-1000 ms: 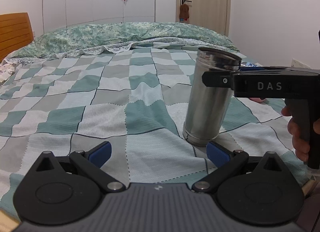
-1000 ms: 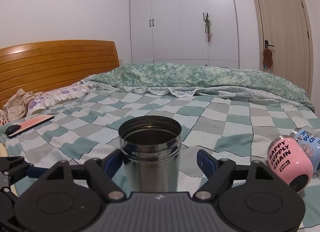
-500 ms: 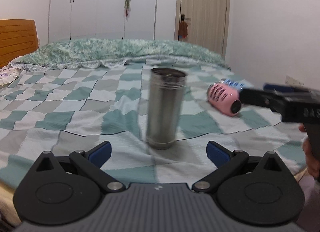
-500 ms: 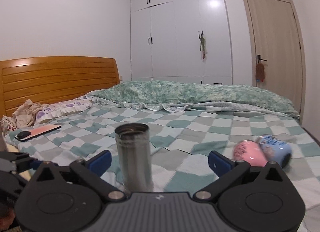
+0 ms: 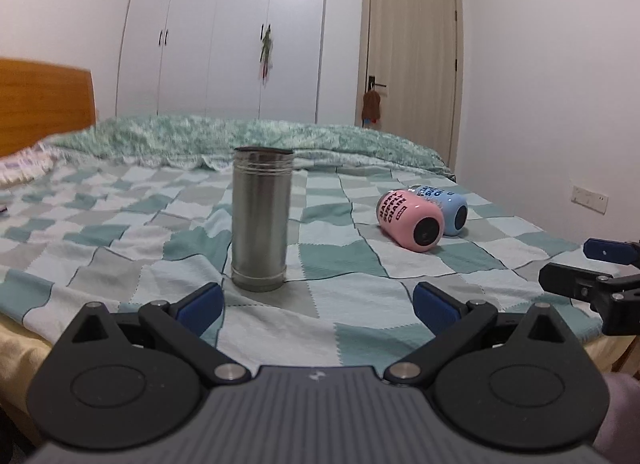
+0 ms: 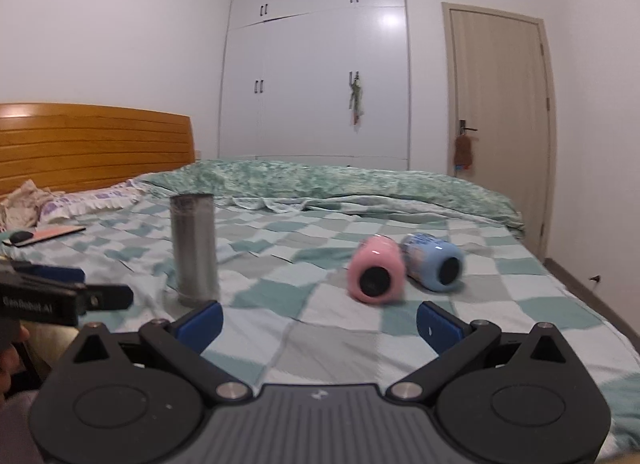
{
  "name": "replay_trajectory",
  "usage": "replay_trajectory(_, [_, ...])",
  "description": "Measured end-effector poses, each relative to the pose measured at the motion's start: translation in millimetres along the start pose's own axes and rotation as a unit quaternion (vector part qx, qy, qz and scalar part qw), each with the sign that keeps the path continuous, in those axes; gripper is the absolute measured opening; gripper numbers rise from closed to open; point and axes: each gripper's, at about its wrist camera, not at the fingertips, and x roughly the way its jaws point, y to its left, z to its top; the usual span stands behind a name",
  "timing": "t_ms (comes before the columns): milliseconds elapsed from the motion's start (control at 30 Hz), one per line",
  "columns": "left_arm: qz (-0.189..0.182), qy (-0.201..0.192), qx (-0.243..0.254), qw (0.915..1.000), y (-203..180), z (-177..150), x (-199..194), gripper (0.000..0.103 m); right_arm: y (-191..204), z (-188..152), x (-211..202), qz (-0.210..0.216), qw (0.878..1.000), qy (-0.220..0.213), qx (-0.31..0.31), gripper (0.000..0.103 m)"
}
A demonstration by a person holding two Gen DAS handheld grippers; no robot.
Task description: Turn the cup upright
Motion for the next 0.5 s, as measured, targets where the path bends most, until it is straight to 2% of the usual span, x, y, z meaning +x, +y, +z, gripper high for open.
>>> replay_trajectory(267, [0.012, -0.030, 0.021, 0.9993, -33, -30, -10, 0.103, -10, -27, -10, -0.025, 1.000, -0.007, -0.002, 0.103])
replay_trajectory(500, [0.024, -0.069, 0.042, 0.9964, -49, -38, -17, 0.103, -16, -34, -14, -0.036, 0.999, -0.021, 0.010, 0.103])
